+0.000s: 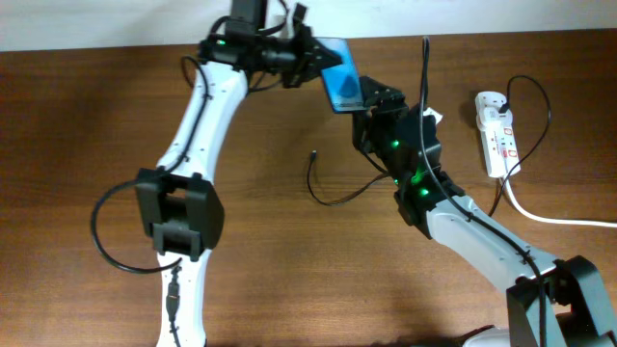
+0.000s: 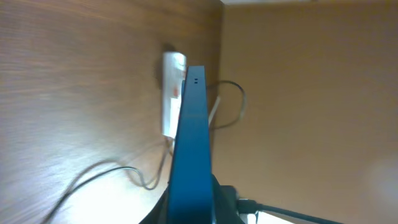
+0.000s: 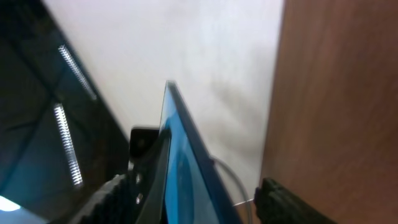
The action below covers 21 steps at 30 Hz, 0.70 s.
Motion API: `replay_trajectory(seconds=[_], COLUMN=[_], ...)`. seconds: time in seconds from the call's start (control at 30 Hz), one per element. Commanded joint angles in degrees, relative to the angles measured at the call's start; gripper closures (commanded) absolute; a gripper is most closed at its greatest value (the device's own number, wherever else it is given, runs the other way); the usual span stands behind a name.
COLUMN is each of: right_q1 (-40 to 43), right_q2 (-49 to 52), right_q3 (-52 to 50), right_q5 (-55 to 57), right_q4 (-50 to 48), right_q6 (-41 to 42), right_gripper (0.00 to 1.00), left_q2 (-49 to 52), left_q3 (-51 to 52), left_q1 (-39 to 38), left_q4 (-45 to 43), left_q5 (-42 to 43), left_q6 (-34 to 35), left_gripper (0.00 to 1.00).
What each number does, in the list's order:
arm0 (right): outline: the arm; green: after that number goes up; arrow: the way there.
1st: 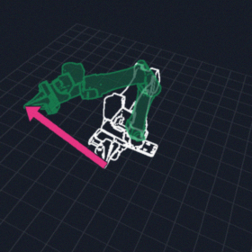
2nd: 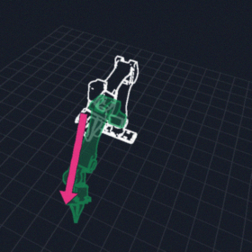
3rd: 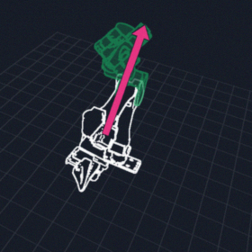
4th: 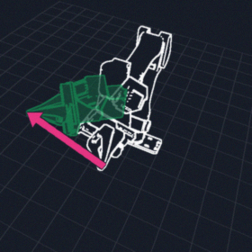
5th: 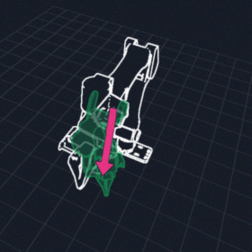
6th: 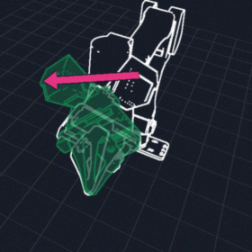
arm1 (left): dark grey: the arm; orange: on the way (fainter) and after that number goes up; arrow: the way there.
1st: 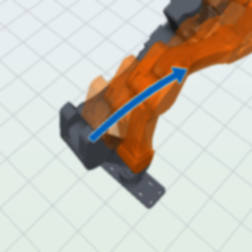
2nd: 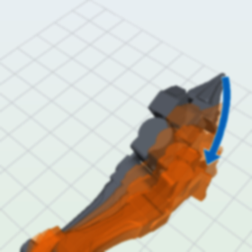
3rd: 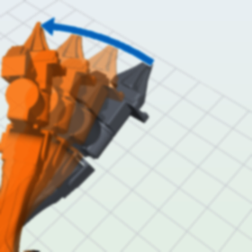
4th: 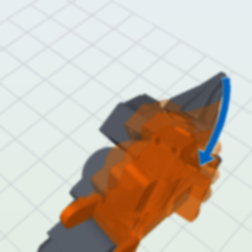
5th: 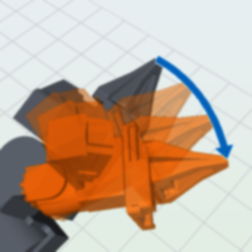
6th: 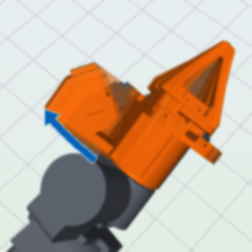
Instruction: Plug charger to phone and switch on socket
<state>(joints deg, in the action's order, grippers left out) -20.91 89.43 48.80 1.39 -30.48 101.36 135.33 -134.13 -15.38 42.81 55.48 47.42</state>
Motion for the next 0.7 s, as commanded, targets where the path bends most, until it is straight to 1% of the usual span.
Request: replay_trajectory(seconds=[0.0, 0.03, 0.07, 0.13, 0.2, 0.23, 0.27, 0.37, 0.43, 0.5, 0.57, 0.6, 0.67], right_q1=[3.91, 5.86, 8.41, 13.00, 16.13, 17.97, 18.84, 18.73, 17.46, 15.74, 13.62, 12.31, 10.08], right_q2=[-0.02, -0.02, -0.02, -0.02, -0.02, -0.02, -0.04, -0.13, -0.11, -0.02, -0.02, 0.00, 0.00], right_q3=[1.03, 1.03, 1.03, 1.03, 1.03, 1.05, 1.07, 4.44, 10.43, 17.79, 24.24, 26.51, 27.74], right_q5=[-4.57, -7.98, -12.98, -23.67, -29.55, -31.56, -32.44, -30.18, -25.92, -21.79, -18.05, -16.61, -15.72], right_q4=[3.32, 4.87, 7.17, 12.72, 20.63, 27.10, 31.67, 46.31, 56.65, 65.85, 72.48, 74.12, 73.20], right_q6=[-12.02, -16.59, -24.28, -36.59, -45.29, -50.73, -54.18, -60.83, -65.66, -70.60, -74.82, -77.09, -77.35], right_gripper=[0.08, 0.02, 0.02, 0.02, 0.01, 0.01, 0.01, 0.02, 0.02, 0.02, 0.02, 0.02, 0.02], left_q2=[-1.18, -1.18, -1.18, -1.18, -1.18, -1.18, -1.18, -1.18, -1.18, -1.18, -1.18, -1.18, -1.18], left_q3=[-0.48, -0.48, -0.48, -0.48, -0.48, -0.48, -0.48, -0.48, -0.48, -0.48, -0.48, -0.48, -0.48], left_q1=[4.94, 5.77, 7.23, 9.49, 10.73, 11.58, 12.13, 13.35, 14.95, 17.29, 19.61, 20.63, 22.58], left_q4=[4.55, 6.29, 8.87, 13.42, 17.53, 20.72, 22.84, 27.32, 28.22, 28.20, 28.22, 28.22, 28.70], left_q5=[0.26, 0.24, 0.24, 0.24, 0.44, 1.14, 1.29, 2.99, 8.04, 15.52, 19.69, 21.18, 23.04], left_q6=[-8.17, -10.03, -13.46, -20.83, -24.79, -28.17, -31.04, -38.42, -41.16, -43.47, -43.43, -43.41, -43.36], left_gripper=[1.00, 1.00, 1.00, 1.00, 1.00, 1.00, 1.00, 1.00, 1.00, 1.00, 1.00, 1.00, 1.00])
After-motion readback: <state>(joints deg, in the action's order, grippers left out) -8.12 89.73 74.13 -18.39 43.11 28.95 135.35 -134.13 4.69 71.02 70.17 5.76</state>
